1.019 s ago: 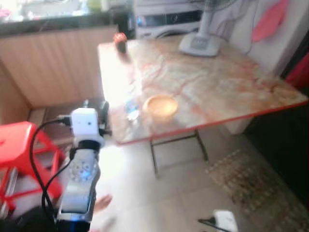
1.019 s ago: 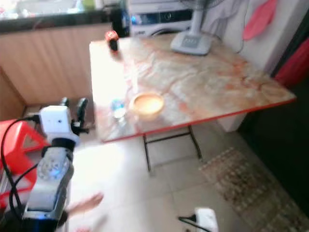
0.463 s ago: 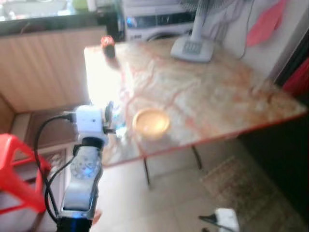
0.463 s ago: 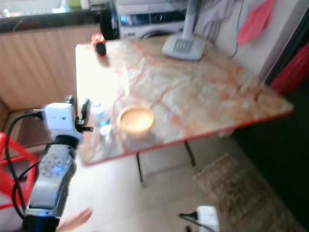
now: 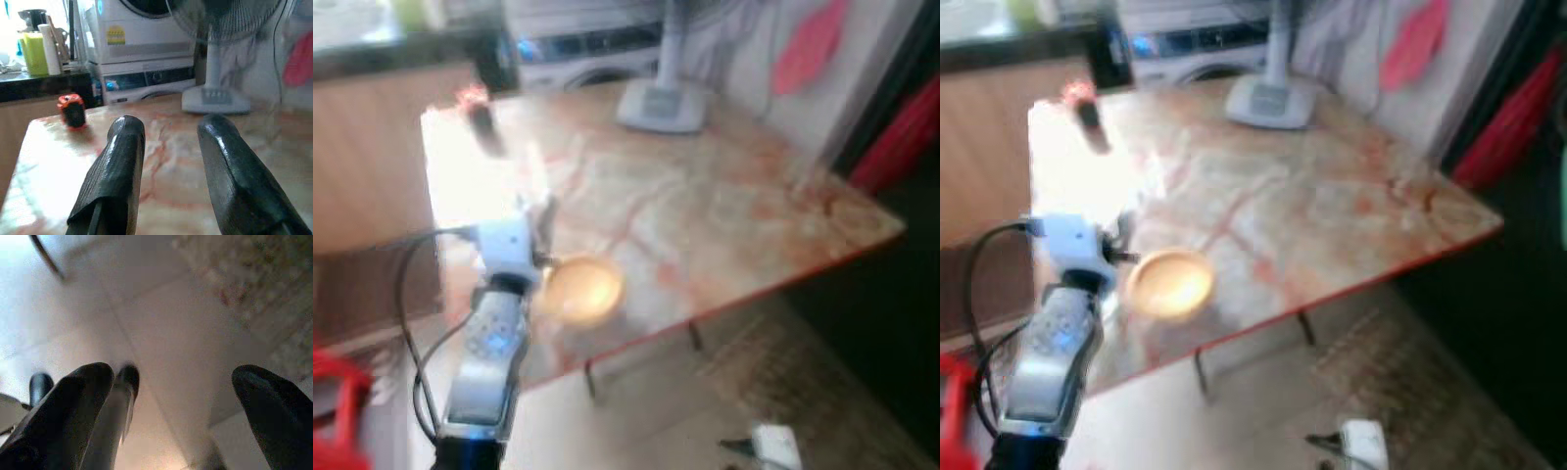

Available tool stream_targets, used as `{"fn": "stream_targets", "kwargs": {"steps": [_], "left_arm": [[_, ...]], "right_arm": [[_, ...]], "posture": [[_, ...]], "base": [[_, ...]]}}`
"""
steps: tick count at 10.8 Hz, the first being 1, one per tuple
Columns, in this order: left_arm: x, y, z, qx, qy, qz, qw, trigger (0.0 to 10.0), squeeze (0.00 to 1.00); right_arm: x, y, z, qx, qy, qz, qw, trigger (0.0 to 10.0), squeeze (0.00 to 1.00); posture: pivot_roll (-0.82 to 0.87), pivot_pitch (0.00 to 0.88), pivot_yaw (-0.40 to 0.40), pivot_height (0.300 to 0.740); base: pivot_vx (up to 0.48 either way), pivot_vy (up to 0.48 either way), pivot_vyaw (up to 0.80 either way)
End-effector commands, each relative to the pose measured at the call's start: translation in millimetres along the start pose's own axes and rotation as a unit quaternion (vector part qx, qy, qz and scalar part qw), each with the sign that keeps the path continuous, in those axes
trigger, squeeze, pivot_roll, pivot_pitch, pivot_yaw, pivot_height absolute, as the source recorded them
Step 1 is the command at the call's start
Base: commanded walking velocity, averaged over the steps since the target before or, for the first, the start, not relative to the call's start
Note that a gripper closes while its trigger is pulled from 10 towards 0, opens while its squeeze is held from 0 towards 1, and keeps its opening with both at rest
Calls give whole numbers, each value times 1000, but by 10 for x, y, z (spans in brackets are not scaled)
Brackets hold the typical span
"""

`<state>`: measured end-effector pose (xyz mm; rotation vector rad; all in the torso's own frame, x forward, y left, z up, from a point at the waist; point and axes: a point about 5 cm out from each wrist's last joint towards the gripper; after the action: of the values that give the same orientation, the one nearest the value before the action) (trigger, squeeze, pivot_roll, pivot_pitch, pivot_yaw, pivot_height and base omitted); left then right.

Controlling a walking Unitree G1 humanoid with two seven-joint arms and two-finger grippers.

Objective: Restocking fridge

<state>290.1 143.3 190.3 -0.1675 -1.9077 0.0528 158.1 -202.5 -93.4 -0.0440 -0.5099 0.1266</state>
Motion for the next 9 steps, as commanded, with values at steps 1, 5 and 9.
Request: {"fn": "stream_targets", "kwargs": {"steps": [1,5,9], "left_arm": [[145,38,11,0,-34,6,999,10000,0],[289,-100,-63,17,-46,21,999,10000,0],[485,-29,-227,173,46,-18,984,10000,0]], "right_arm": [[57,137,-22,17,-9,0,1000,10000,0],[53,133,-21,17,-7,4,1000,10000,0],[49,142,-22,20,-2,14,1000,10000,0]], "posture": [[83,48,-39,740],[87,48,-42,740],[94,58,-42,740]], "base": [[0,0,0],[0,0,0],[0,0,0]]}}
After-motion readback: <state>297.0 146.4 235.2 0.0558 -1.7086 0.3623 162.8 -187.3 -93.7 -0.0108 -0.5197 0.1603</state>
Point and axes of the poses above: a point about 5 cm out from each wrist's last joint towards the gripper, its own z axis pointing back from the gripper into the wrist, its own x axis along the axis of the wrist's last joint, y = z × x, and after that the axes turned 11 degrees about z, right-handed
